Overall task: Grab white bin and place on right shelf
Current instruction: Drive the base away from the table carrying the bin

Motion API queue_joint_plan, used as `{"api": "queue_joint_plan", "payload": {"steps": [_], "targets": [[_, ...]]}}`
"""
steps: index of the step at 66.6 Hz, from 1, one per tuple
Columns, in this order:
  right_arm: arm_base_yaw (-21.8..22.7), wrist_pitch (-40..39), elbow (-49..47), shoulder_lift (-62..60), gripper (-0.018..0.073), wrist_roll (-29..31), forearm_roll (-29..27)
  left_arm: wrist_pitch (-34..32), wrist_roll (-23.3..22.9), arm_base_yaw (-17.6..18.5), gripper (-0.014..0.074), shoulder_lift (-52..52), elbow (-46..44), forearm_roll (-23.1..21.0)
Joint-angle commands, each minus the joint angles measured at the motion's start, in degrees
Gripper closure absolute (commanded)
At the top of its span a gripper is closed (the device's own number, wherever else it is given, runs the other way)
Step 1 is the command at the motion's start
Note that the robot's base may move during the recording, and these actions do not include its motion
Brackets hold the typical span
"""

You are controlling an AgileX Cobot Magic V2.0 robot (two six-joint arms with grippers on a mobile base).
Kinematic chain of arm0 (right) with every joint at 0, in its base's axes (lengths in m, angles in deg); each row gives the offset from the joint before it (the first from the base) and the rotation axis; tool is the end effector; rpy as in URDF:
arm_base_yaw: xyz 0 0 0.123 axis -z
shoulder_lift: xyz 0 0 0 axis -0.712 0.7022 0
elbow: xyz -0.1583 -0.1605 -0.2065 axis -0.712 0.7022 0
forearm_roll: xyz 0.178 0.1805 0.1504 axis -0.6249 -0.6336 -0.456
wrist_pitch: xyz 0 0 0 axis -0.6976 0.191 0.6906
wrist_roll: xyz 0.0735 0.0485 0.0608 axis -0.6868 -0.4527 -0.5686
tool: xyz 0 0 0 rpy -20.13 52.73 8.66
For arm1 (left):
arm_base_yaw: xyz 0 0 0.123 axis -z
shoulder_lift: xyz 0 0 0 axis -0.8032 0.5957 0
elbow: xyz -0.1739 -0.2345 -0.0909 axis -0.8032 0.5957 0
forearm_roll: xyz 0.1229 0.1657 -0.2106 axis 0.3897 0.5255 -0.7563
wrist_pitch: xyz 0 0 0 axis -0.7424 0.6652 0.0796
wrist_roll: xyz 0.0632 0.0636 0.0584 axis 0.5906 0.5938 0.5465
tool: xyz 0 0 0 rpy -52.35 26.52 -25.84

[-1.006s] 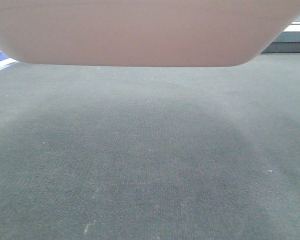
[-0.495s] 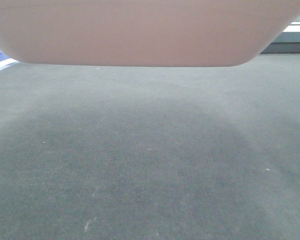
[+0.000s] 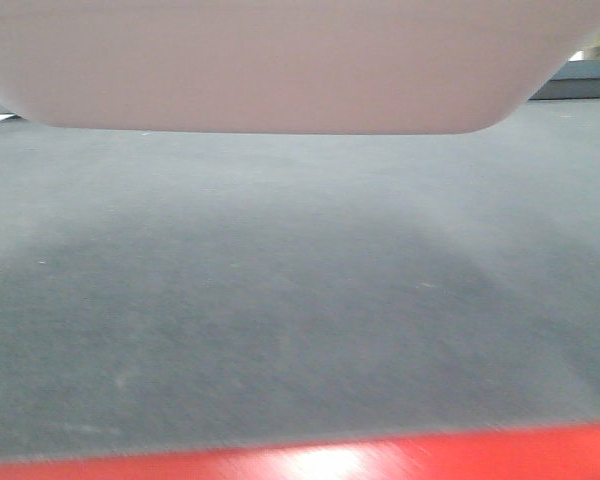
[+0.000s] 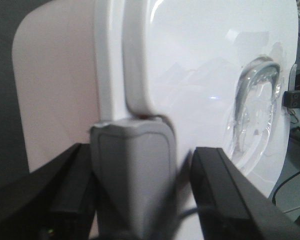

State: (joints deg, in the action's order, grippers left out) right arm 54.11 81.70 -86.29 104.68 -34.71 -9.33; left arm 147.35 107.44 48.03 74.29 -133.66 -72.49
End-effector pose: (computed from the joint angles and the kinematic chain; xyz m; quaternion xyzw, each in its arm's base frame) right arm 0.2018 0.0568 0.4129 -0.1525 0.8237 0.3731 0.3987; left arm 0.1793 -0.0715 0.4182 0.1994 0.7790 -0.3794 0.4576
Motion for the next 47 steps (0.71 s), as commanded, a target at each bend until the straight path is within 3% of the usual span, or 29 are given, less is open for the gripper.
{"api": "queue_joint_plan", "payload": {"steps": [1, 47], "targets": [[-0.4, 4.4, -2.2, -0.8, 0.0136, 0.6, -8.8, 2.7, 0.3, 0.9, 0.0335, -0.9, -2.1, -10.1], [-0.4, 4.4, -2.2, -0.8, 0.0136, 0.6, -8.8, 2.7, 0.3, 0.9, 0.0335, -2.8, -2.1, -10.3]]}}
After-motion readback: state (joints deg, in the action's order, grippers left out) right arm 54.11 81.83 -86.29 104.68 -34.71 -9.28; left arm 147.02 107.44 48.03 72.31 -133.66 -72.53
